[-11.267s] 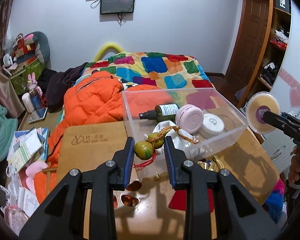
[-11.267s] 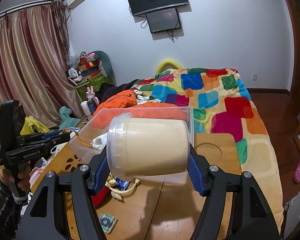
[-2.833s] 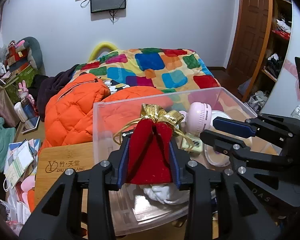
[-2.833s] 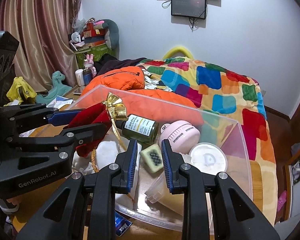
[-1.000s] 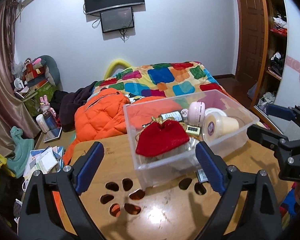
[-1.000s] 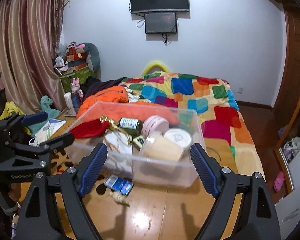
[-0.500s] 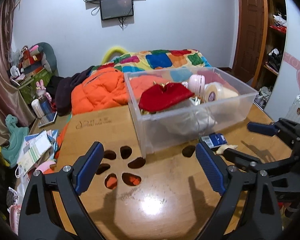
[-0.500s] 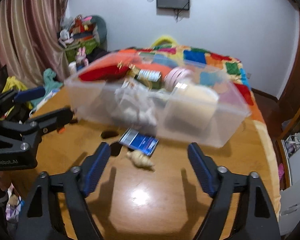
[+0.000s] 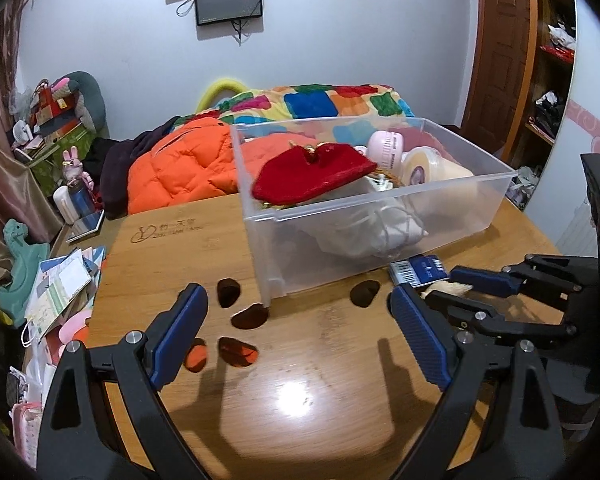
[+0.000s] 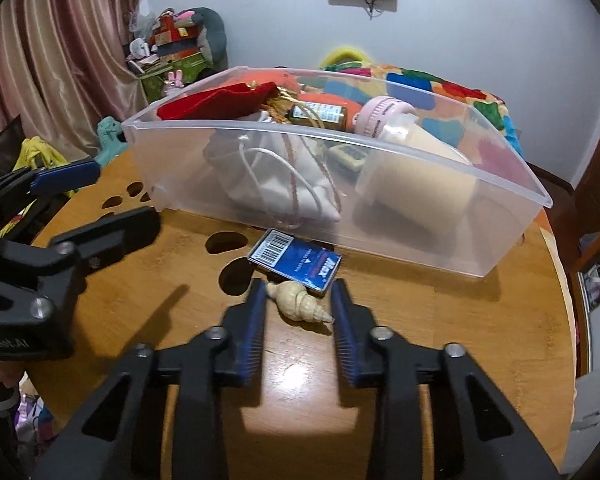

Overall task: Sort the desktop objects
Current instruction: 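Withdraw both open tools toward the blue card and the seashell on the table, then grasp the blue card with the left tool while the right tool grasps the seashell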

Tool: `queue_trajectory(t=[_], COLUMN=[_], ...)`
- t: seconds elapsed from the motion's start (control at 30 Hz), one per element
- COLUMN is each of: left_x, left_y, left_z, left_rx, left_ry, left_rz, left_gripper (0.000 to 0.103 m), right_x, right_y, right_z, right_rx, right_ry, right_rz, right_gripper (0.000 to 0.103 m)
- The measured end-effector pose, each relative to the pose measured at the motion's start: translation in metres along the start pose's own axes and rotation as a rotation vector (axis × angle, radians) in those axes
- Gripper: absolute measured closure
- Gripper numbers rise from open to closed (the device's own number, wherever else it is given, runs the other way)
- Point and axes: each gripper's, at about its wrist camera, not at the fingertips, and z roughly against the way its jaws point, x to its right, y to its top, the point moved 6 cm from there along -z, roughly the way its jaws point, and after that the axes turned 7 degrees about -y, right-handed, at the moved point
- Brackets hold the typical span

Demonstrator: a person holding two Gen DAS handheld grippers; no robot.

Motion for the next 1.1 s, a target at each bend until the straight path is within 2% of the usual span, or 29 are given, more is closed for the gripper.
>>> queue_trajectory(t=[0.07, 0.17, 0.4, 0.53, 0.87, 1.1], left_x=[0.006, 0.017, 0.046, 0.058, 0.082, 0.080], left_y=[0.001, 0.003, 0.006, 0.008, 0.008, 0.006], left_z=[-0.003, -0.009, -0.032, -0.048, -0.071, -0.075], left_rx=[-0.009, -0.024, -0.084, -0.126, -0.187, -0.198], left_ry=[0.004, 0.005, 0.002, 0.007, 0.092, 0.088], left_rz=[-0.012, -0.032, -0.052, -0.028, -0.043, -0.003], left_gripper=[0.009, 0.009, 0.009, 0.009, 0.009, 0.015], right_x=[0.001, 0.011, 0.047, 0.068, 0.085, 0.090], right_y=[0.000, -0.004, -0.006, -0.005, 0.001, 0.001], right_z=[0.002, 0.005, 0.020, 0.027, 0.035, 0.035], right_rx=[0.002, 0.002, 0.044, 0.071, 0.118, 0.134], right_ry=[0.010, 0.046, 0.054, 0.049, 0.098, 0.131], right_rz=[-0.001, -0.033, -0.101, -0.127, -0.139, -0.148], right_gripper=[0.085, 0.087, 0.087, 0.087, 0.087, 0.087])
